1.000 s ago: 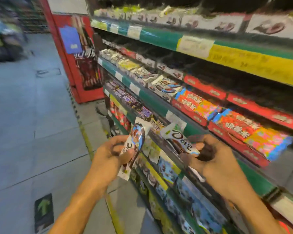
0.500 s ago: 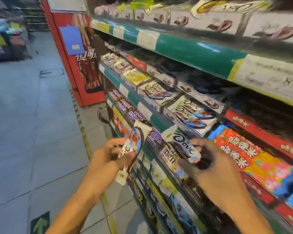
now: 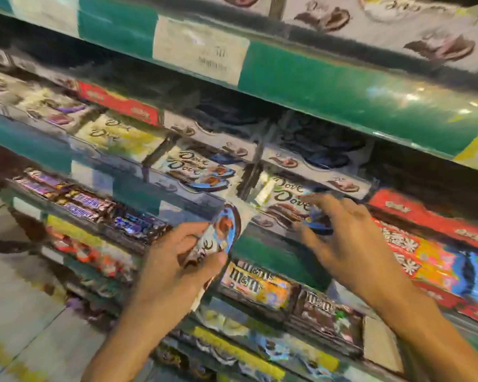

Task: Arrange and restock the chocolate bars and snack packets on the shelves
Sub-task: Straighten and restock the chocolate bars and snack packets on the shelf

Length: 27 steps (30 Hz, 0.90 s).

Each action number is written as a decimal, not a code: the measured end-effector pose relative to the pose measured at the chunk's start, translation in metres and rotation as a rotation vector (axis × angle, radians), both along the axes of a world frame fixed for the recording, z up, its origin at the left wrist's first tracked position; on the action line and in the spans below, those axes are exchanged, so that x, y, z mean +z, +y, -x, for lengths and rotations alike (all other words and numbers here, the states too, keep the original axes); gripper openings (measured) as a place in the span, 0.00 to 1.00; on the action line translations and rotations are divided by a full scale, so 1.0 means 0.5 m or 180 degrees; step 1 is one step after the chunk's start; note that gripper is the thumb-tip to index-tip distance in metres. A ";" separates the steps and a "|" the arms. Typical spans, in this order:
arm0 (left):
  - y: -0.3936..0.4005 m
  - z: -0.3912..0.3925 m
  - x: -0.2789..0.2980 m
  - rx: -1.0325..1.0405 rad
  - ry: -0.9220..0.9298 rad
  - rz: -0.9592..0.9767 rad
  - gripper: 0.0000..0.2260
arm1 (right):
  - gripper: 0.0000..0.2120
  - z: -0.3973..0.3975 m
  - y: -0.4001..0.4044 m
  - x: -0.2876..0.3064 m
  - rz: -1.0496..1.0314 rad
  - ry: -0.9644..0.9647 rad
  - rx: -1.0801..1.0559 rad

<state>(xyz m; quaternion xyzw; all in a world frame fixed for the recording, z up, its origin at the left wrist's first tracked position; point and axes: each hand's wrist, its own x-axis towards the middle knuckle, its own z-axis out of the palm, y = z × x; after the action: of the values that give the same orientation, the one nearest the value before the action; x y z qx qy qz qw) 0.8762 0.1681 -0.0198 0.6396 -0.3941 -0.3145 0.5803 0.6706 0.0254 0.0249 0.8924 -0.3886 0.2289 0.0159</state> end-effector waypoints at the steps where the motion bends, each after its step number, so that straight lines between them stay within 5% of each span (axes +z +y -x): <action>1: -0.005 -0.009 0.002 -0.0095 -0.0006 0.0021 0.13 | 0.18 -0.006 -0.002 -0.005 0.0115 0.0084 -0.0087; 11: -0.037 -0.065 0.013 -0.0634 -0.0312 0.0125 0.15 | 0.14 -0.064 0.038 -0.053 0.0858 0.0015 -0.0674; 19: -0.043 -0.084 0.004 -0.0831 -0.0187 0.0152 0.15 | 0.32 -0.091 0.053 -0.056 0.0323 0.0712 -0.0841; 27: -0.028 -0.102 -0.007 -0.0884 -0.0196 0.0141 0.15 | 0.40 -0.104 0.005 -0.010 0.0117 0.1041 -0.0974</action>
<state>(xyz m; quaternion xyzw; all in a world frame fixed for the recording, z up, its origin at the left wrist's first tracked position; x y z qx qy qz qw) 0.9274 0.1540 -0.0232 0.5753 -0.5032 -0.3632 0.5328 0.7227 0.0279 0.0199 0.8478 -0.5075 0.0831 0.1296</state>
